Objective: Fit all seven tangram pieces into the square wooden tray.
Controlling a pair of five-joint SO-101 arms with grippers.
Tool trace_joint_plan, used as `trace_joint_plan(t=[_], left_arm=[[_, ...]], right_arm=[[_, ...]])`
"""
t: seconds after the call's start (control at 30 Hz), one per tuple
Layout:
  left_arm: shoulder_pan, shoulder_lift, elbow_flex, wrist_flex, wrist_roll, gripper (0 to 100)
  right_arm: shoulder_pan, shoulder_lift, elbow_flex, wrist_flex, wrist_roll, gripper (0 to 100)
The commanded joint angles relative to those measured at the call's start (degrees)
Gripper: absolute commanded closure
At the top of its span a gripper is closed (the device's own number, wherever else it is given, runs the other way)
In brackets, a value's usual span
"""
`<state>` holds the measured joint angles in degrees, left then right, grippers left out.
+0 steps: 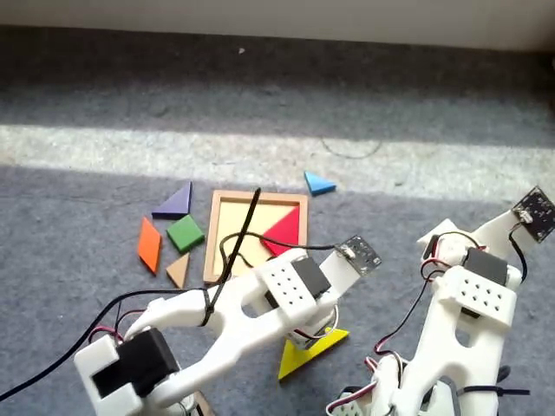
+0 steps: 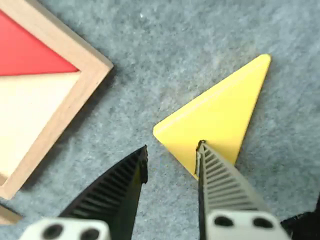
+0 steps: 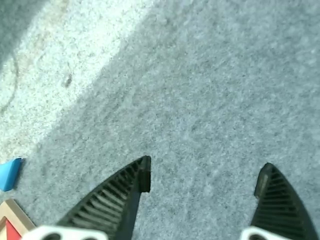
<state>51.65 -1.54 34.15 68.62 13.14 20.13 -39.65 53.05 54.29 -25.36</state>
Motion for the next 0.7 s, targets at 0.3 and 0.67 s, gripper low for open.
trace_joint_plan(t=[0.3, 0.67], left_arm=[[-1.8, -14.4, 4.2, 1.2, -3.8, 78], [-1.6, -8.3, 5.1, -1.5, -0.2, 64]], right_arm=[[0.4, -1.5, -0.6, -0.9, -0.1, 67.7], [0.4, -1.5, -0.6, -0.9, -0.1, 67.7]])
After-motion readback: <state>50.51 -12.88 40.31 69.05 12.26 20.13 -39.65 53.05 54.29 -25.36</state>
